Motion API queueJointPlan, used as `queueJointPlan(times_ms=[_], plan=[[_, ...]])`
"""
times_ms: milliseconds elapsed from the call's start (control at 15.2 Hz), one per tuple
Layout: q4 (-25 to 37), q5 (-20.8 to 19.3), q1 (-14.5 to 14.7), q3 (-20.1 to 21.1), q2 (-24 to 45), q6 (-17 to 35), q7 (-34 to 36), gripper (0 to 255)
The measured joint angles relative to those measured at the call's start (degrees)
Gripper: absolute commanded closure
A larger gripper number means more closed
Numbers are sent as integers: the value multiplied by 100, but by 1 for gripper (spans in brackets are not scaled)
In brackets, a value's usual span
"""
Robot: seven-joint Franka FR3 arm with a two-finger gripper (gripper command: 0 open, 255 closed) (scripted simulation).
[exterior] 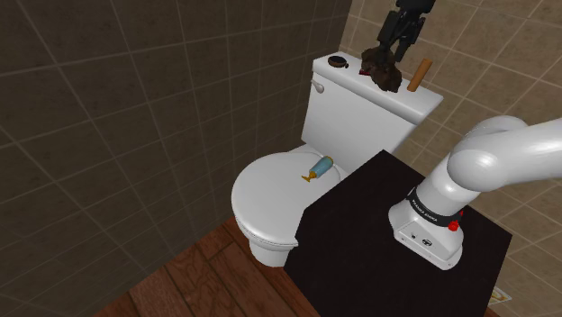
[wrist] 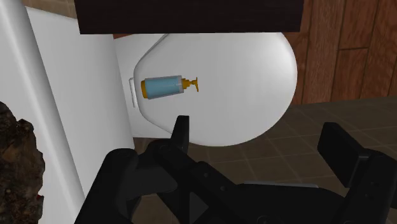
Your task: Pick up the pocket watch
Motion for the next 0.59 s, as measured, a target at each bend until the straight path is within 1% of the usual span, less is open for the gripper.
queueJointPlan(times_ms=[132, 594], plan=[[10, -46, -16, -45, 60, 49, -64, 0], [216, -467, -144, -473, 1082, 892, -744, 0]])
